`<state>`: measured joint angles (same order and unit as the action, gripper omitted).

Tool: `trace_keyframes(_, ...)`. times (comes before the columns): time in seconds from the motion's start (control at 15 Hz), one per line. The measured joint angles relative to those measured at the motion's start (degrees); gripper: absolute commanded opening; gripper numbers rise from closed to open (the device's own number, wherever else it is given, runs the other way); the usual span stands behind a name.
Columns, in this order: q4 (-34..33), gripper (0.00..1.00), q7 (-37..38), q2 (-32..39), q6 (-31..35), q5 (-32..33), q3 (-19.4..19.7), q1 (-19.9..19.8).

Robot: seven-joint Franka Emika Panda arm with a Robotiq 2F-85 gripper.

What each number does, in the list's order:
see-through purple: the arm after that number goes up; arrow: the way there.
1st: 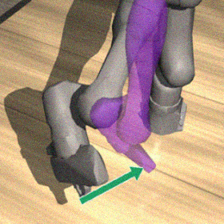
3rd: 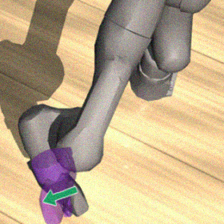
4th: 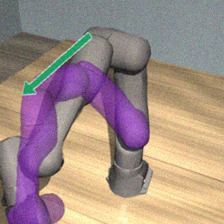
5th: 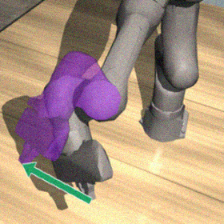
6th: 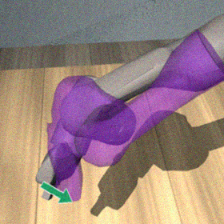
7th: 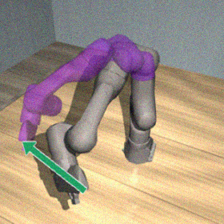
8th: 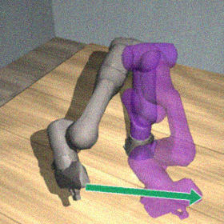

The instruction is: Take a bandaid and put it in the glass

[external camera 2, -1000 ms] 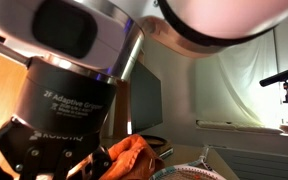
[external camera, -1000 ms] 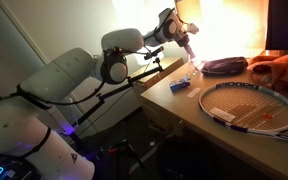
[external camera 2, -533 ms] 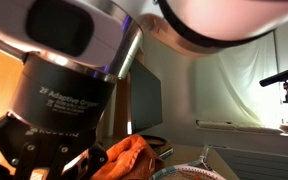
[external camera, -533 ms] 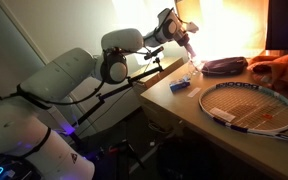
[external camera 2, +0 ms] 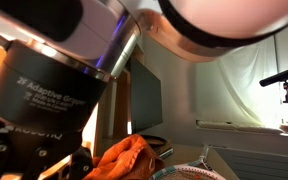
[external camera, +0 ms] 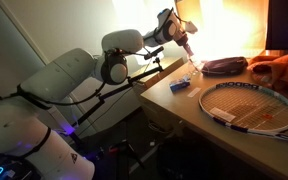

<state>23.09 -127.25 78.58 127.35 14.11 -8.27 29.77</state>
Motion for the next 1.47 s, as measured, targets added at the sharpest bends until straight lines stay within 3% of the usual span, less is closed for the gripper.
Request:
trace_keyframes(0.73,0.2,0.01,-1.9,1.3,0.2,-3.0,-0.6,-0.3)
trace_keyframes(1.47,0.1,0.01,-1.8,1.4,-0.8,-2.8,2.1,-0.3)
